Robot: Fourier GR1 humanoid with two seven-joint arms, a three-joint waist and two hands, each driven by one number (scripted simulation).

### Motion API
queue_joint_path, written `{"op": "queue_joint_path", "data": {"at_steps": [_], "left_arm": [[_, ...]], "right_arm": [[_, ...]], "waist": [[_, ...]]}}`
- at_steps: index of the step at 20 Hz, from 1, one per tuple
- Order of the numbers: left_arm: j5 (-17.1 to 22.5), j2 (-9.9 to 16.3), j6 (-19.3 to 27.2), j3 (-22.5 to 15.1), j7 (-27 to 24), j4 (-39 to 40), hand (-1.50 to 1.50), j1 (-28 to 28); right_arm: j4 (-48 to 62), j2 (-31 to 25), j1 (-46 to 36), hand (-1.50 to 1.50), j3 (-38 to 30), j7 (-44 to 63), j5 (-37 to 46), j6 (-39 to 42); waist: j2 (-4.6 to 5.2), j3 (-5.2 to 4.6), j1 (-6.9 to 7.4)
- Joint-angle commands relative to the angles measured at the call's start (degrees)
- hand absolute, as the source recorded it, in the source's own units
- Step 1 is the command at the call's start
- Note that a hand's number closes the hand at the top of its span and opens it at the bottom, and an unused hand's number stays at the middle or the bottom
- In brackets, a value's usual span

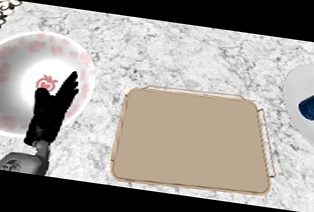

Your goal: Pick the can from the tray and place it in the plate

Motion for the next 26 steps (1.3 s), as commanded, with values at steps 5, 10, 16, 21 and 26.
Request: {"op": "queue_joint_path", "data": {"at_steps": [5, 10, 16, 21, 26], "left_arm": [[-0.2, -0.8, -0.1, 0.2, -2.4, 2.8, 0.00, -1.1], [0.1, -0.6, -0.6, 0.3, -2.8, 1.2, 0.00, 0.5], [-0.9, -0.6, -0.3, -0.7, -1.2, -1.0, 0.00, 1.4], [0.5, -0.2, -1.4, 0.7, -1.6, 1.2, 0.00, -0.5], [-1.2, -1.7, -0.3, -2.1, -0.8, -3.3, 0.00, 2.8]], "right_arm": [[0.0, 0.9, -0.5, -1.50, 1.5, 0.0, 1.0, -2.8], [0.4, -0.6, 2.2, -1.50, 1.3, -2.0, 0.9, -4.2], [1.3, -0.4, 1.7, -1.50, 1.0, -0.6, 0.6, -6.7], [1.5, -1.3, 4.6, -1.50, 1.2, -2.7, 1.0, -7.5], [1.9, -3.5, 5.3, -1.50, 0.5, -2.2, 0.4, -6.8]], "waist": [[0.15, -0.02, 0.47], [0.13, 0.00, 0.31], [0.13, 0.08, 1.01], [0.44, 0.16, 0.82], [0.17, 0.22, 1.15]]}}
